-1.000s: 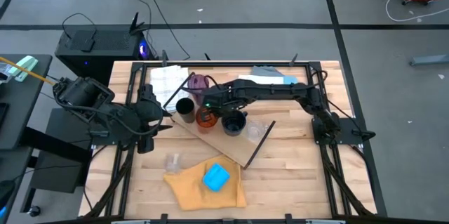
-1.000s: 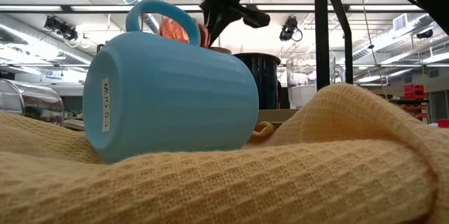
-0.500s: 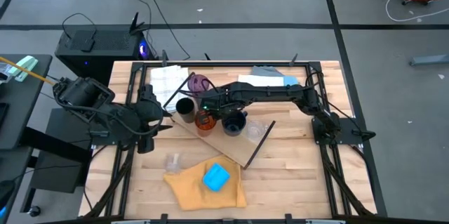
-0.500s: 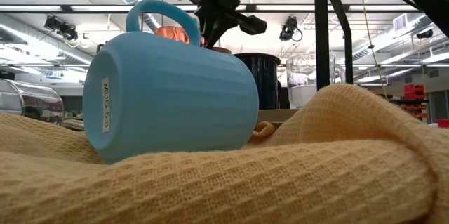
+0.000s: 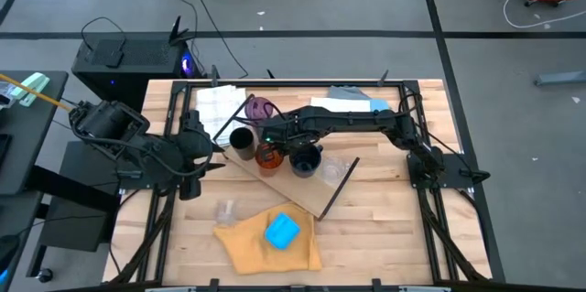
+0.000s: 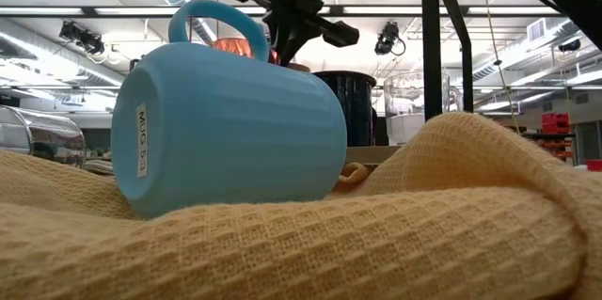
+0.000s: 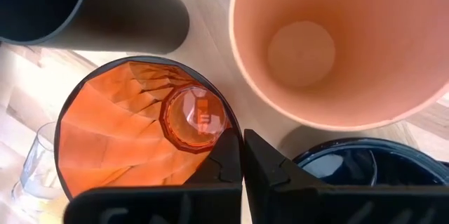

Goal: Stack small to large cups/mugs on shelf
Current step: Put the orange cup on the shelf

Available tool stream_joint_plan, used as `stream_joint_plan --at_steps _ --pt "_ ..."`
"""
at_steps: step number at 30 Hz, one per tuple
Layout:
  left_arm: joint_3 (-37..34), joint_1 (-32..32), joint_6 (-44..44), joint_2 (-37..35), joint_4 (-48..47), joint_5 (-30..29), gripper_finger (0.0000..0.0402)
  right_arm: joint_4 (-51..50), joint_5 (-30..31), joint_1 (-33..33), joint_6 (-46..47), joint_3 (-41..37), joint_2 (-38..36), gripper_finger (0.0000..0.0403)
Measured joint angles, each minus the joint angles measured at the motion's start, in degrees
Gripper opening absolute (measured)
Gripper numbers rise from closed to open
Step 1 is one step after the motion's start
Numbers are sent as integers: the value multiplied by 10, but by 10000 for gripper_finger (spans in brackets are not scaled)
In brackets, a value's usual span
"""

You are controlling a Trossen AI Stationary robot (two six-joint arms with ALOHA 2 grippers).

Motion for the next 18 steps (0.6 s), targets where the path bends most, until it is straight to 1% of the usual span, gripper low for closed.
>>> stream_joint_plan --at_steps 18 --pt "0 0 0 0 0 0 162 -10 8 0 -8 0 0 2"
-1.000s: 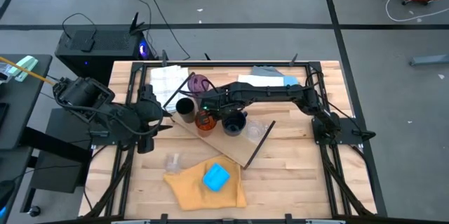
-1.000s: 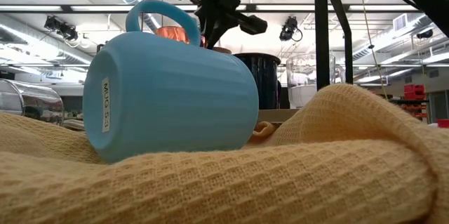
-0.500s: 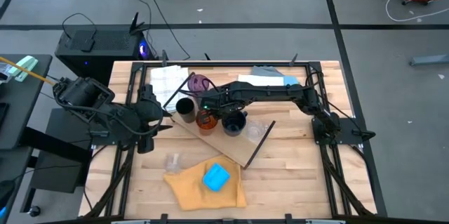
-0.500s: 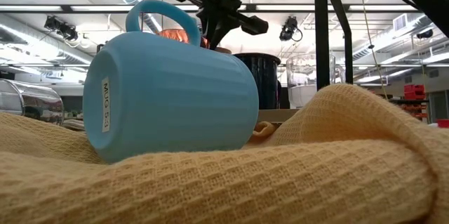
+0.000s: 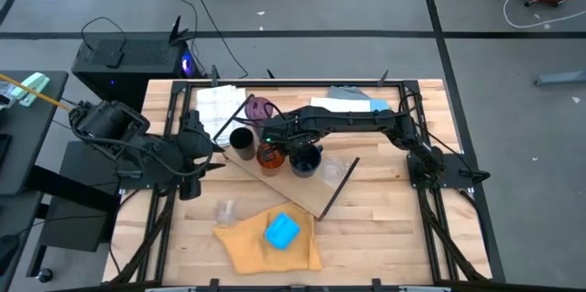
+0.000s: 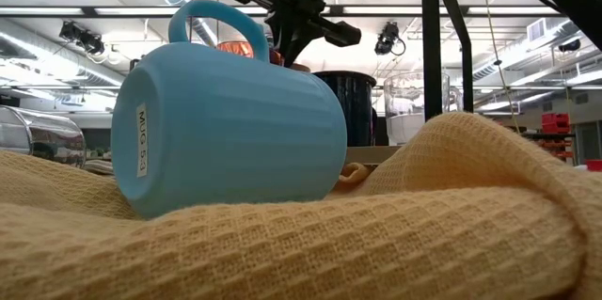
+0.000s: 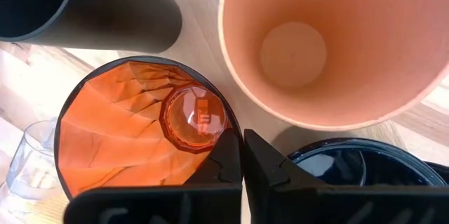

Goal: Stack small to large cups/mugs on shelf
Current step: Put the orange cup on the shelf

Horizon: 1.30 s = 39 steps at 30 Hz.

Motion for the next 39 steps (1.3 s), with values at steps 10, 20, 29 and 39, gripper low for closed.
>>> stream_joint_plan --at_steps 10,20,29,39 --pt "0 0 0 0 0 0 162 14 -1 0 0 -13 1 2" --pt "0 0 -1 0 0 0 162 51 -3 4 -1 -26 0 7" --pt "0 0 -1 0 0 0 162 51 -2 5 -16 -26 0 14" --pt "0 0 0 0 0 0 162 52 0 7 -46 -20 -2 49"
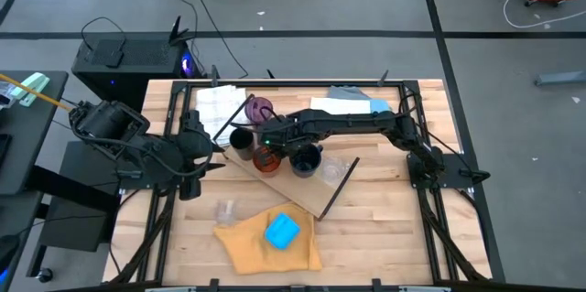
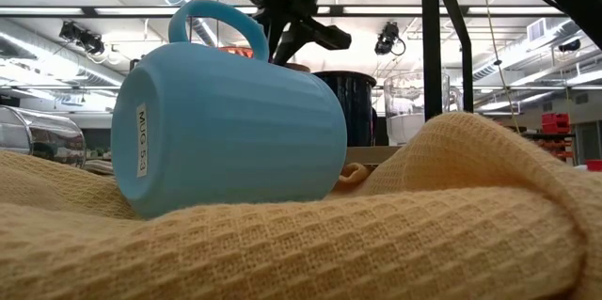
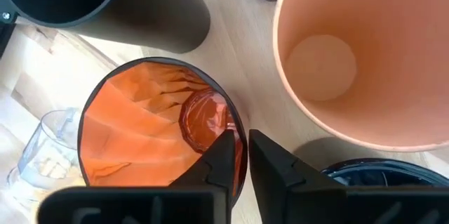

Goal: Stack small to large cups/mugs on shelf
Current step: Put the orange cup on the shelf, then put the blue mug on the shelf

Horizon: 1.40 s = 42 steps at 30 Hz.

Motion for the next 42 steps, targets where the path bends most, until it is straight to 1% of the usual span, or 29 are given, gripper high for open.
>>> stream_joint_plan --at_steps 13,22,26,29,31,34,36,39,42 --pt "0 0 0 0 0 0 162 4 0 0 -4 1 -6 96" --pt "0 0 -1 0 0 0 162 -4 0 0 -4 1 -20 103" --pt "0 0 -4 0 0 0 162 6 -19 10 -14 2 -31 103" --pt "0 0 -5 0 0 0 162 10 -47 32 -42 11 -47 103" --pt "0 0 -5 0 0 0 162 18 -69 54 -79 13 -63 103" --pt "0 0 -6 0 0 0 162 34 -97 102 -174 14 -91 103" --pt "0 0 -6 0 0 0 162 36 -99 141 -242 14 -105 103" --pt "0 0 -19 0 0 1 162 34 -75 201 -318 14 -120 103" --pt "0 0 -49 0 0 3 162 1 -18 250 -311 14 -126 103"
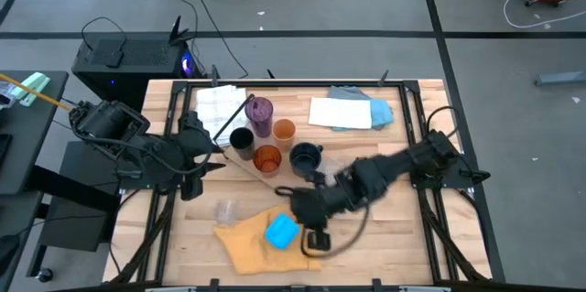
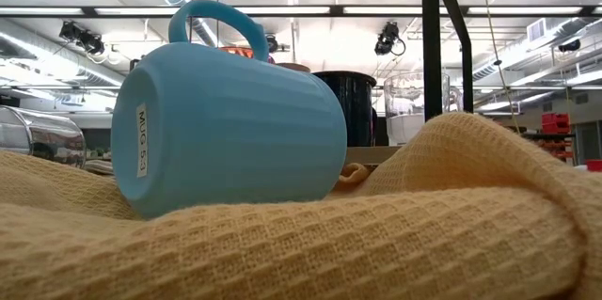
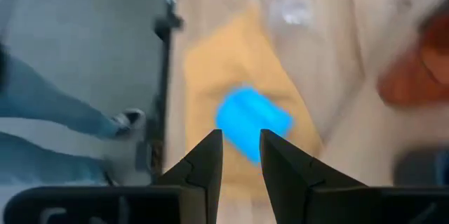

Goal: Stack small to large cups/mugs on shelf
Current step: Put the blue mug on the shelf

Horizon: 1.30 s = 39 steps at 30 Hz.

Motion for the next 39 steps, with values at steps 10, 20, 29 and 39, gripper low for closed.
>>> stream_joint_plan --at_steps 10,20,29,39 --pt "-75 -13 -162 29 61 30 162 -228 128 107 189 -14 -9 103" --pt "-125 3 -275 120 212 87 163 -236 188 161 203 -58 -82 83" --pt "-125 19 -386 220 229 166 163 -236 189 199 213 -135 -173 71" --pt "-126 51 -450 280 198 220 163 -233 188 237 222 -183 -217 74"
